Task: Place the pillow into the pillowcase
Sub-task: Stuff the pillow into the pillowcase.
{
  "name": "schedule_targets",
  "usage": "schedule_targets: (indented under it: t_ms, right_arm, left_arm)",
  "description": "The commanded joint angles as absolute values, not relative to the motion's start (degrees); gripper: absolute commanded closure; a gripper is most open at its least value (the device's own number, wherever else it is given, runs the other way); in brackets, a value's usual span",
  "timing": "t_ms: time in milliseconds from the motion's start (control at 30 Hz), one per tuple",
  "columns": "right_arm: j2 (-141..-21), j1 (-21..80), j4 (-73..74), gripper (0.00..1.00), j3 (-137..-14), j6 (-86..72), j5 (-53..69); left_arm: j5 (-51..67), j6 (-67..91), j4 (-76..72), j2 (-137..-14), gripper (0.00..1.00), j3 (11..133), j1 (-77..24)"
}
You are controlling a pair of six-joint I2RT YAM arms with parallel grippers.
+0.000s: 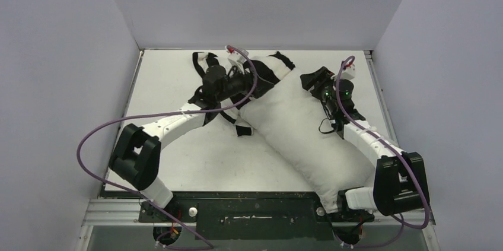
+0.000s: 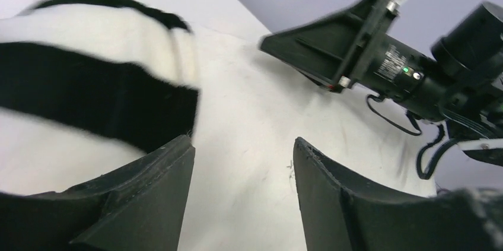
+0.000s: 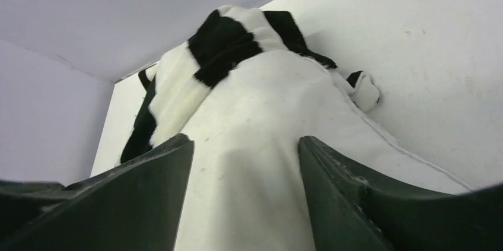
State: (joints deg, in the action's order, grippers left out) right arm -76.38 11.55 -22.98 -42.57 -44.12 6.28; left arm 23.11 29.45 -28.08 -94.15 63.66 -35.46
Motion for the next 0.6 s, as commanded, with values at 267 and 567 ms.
schedule_targets:
  t_ms: [267, 567]
  right_arm:
    - [-72.5, 14.9, -4.3, 0.0, -55.79, -21.24, 24.52]
    - [-75.54, 25.91, 13.13, 0.0, -64.1, -3.0, 18.57]
  left_arm:
    - [15.33, 24.3, -9.88, -72.81, 0.09, 48.69, -23.35]
    - [24.83, 30.44, -12.11, -62.51, 0.03, 34.37, -16.02]
